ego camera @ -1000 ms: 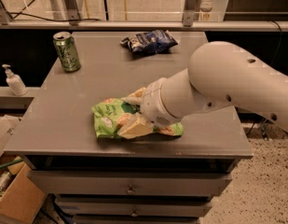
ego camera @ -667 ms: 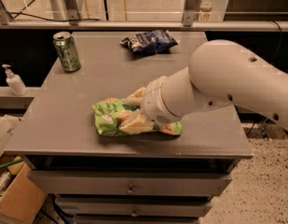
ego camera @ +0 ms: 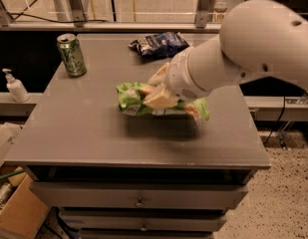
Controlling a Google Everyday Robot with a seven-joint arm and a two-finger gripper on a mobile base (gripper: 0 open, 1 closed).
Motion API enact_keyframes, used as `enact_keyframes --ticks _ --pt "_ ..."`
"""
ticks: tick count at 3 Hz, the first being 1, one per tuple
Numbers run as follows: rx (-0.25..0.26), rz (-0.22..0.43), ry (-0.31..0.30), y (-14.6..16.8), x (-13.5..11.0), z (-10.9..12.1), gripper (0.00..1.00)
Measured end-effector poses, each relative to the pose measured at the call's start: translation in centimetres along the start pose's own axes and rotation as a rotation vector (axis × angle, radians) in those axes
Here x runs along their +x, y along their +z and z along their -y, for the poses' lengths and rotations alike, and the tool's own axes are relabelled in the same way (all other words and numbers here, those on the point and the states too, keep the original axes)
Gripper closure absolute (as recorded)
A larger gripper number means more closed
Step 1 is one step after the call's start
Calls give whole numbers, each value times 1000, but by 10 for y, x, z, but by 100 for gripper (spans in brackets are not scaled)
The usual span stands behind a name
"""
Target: Move green rice chip bag near blue chip bag
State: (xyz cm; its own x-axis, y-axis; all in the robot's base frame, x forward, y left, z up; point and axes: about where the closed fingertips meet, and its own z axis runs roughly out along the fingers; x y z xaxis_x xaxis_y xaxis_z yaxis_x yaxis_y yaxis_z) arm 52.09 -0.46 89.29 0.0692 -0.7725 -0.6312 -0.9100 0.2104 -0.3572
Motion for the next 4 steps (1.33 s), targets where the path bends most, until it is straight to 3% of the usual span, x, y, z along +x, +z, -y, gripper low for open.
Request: enact_keyframes --ticks 2,3,4 --pt "29 -1 -14 -10 -5 12 100" --pt "80 -47 -53 -15 6 33 100" --pt "165 -105 -104 -26 24 74 100"
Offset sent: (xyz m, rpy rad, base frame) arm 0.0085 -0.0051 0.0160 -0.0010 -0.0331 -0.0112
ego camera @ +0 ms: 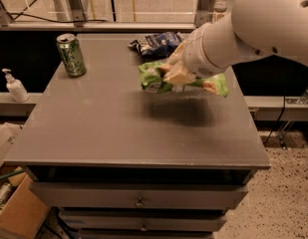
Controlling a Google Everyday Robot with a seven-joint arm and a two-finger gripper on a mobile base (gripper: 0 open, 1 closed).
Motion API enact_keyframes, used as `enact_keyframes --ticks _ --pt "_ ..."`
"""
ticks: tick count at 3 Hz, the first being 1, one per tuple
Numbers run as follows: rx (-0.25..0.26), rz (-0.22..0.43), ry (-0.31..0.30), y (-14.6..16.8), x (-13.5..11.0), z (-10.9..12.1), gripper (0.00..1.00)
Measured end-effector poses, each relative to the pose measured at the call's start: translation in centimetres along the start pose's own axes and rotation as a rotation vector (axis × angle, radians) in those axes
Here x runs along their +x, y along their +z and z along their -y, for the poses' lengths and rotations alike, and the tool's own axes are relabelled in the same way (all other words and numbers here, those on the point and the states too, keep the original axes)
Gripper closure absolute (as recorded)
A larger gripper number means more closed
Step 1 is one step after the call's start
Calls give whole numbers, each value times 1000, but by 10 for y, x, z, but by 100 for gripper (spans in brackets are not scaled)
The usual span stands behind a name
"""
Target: Move green rice chip bag near blue chip bag
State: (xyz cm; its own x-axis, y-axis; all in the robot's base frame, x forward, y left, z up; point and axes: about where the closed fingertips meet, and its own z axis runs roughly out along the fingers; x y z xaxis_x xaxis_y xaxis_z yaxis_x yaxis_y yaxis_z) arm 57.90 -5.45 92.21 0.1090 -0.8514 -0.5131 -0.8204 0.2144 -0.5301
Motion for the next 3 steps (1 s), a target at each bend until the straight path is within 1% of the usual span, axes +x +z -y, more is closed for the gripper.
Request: enact_keyframes --ticks 1,2,3 --pt "60 -28 -69 6 26 45 100" --pt "74 -31 -116 22 50 80 100" --pt "73 -16 -140 44 67 112 100"
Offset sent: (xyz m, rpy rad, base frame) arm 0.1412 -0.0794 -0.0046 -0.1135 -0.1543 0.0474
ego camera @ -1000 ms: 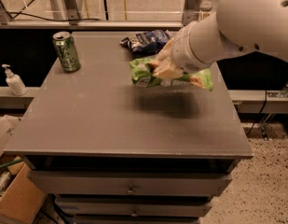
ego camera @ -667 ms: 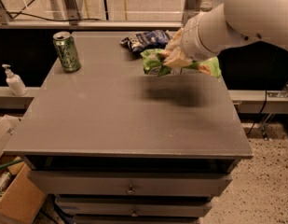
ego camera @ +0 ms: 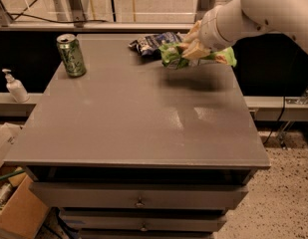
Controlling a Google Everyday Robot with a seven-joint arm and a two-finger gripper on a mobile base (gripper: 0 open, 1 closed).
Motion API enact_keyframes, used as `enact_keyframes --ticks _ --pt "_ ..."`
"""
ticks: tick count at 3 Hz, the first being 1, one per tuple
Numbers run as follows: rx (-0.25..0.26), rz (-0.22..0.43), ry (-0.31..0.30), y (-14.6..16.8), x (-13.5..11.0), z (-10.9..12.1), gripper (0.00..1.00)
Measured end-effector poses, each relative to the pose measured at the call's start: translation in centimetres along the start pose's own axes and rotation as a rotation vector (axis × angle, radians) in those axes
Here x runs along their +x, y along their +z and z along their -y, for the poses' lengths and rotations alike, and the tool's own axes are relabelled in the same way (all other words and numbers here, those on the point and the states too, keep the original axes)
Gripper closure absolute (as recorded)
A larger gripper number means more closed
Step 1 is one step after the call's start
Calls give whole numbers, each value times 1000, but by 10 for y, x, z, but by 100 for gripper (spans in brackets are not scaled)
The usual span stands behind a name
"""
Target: Move green rice chip bag near blue chip bag
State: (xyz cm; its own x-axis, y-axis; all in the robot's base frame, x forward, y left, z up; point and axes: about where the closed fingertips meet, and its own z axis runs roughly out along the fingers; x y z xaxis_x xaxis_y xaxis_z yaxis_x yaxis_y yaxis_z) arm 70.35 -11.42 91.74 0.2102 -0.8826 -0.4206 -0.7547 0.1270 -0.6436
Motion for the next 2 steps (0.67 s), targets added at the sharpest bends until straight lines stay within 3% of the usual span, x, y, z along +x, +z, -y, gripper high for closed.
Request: enact_keyframes --ticks 2 --pt "-23 -22 -70 41 36 43 100"
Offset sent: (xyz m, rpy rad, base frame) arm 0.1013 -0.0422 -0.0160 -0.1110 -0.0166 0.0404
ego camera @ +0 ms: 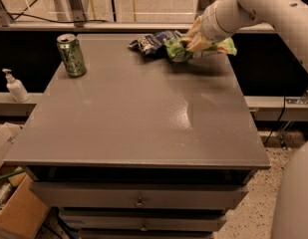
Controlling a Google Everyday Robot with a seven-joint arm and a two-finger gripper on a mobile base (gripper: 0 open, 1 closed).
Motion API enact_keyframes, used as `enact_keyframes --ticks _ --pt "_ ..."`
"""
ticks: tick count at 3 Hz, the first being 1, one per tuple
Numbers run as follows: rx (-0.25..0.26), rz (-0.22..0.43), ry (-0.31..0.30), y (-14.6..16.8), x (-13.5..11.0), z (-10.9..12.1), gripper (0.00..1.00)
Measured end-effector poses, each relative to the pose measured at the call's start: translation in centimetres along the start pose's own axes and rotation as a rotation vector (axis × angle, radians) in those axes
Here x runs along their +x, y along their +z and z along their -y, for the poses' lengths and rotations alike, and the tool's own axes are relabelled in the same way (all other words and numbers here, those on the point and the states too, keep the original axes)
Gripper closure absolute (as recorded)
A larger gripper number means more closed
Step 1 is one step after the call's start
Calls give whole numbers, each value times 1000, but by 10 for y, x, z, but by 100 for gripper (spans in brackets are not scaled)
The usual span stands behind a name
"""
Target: Move green rice chip bag near blue chip bag
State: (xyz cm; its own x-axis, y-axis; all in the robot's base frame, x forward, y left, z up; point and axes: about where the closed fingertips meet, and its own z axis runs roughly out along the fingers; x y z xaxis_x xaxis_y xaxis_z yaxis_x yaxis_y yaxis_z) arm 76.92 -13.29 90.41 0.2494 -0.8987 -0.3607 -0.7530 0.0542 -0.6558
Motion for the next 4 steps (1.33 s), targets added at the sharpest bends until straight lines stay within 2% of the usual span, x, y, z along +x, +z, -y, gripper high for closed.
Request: enact_keyframes --ticks 2,3,4 --pt "-51 39 -18 34 15 -2 100" --pt "-84 63 -23 38 12 -5 84" --pt "-114 76 -37 34 6 -8 61"
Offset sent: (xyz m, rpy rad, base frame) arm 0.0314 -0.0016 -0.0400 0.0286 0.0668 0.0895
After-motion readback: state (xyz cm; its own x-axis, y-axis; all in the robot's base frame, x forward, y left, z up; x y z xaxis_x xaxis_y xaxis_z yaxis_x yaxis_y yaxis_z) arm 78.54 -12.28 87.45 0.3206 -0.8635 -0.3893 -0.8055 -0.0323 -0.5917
